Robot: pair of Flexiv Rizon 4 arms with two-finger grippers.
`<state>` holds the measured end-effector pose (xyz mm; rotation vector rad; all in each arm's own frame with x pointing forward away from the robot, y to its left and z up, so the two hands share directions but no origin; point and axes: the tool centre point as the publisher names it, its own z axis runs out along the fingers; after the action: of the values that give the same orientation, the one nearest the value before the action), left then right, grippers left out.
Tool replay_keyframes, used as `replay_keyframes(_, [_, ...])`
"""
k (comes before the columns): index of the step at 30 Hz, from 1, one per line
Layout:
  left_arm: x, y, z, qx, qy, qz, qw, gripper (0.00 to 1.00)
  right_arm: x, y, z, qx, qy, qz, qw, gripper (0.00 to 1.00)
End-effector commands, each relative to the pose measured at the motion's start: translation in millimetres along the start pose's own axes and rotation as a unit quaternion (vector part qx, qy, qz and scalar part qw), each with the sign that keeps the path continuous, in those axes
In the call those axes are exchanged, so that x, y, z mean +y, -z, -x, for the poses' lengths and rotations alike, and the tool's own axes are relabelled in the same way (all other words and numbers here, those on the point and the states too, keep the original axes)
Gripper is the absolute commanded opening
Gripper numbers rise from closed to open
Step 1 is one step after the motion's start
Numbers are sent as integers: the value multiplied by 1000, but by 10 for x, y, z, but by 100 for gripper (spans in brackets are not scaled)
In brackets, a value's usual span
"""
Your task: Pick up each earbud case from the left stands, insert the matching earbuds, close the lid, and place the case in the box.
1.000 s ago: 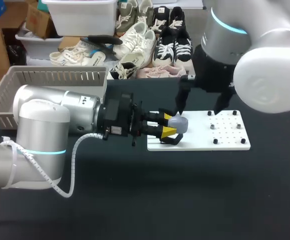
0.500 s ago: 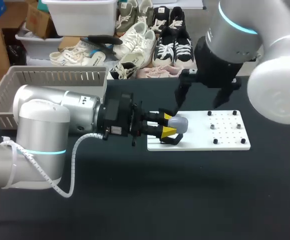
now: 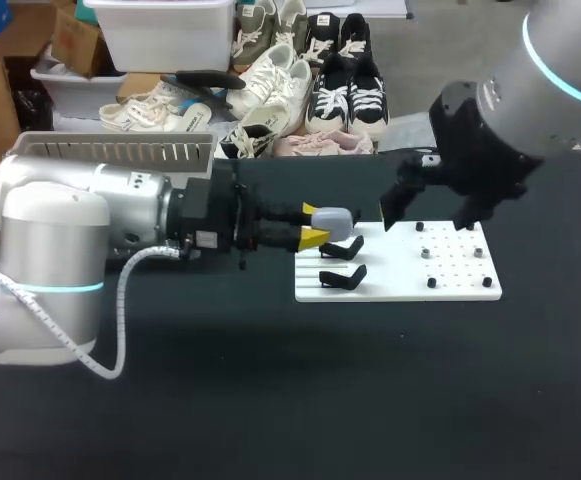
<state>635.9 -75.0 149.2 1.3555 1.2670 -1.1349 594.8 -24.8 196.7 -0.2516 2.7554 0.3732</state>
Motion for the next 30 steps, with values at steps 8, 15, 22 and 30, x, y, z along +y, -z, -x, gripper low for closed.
replay_keyframes(8, [74, 839, 71, 29, 14, 107, 994, 0, -9, 0, -39, -24, -1, -1, 1000, 100])
replay_keyframes(15, [437, 1311, 16, 69, 20, 171, 983, 0, -9, 0, -39, -24, -1, -1, 1000, 100])
replay_keyframes(22, [781, 1644, -70, 92, 30, 221, 971, 0, -9, 0, -39, -24, -1, -1, 1000, 100])
replay_keyframes(30, [1119, 2005, -259, 124, 65, 273, 952, 0, -9, 0, -39, -24, -1, -1, 1000, 100])
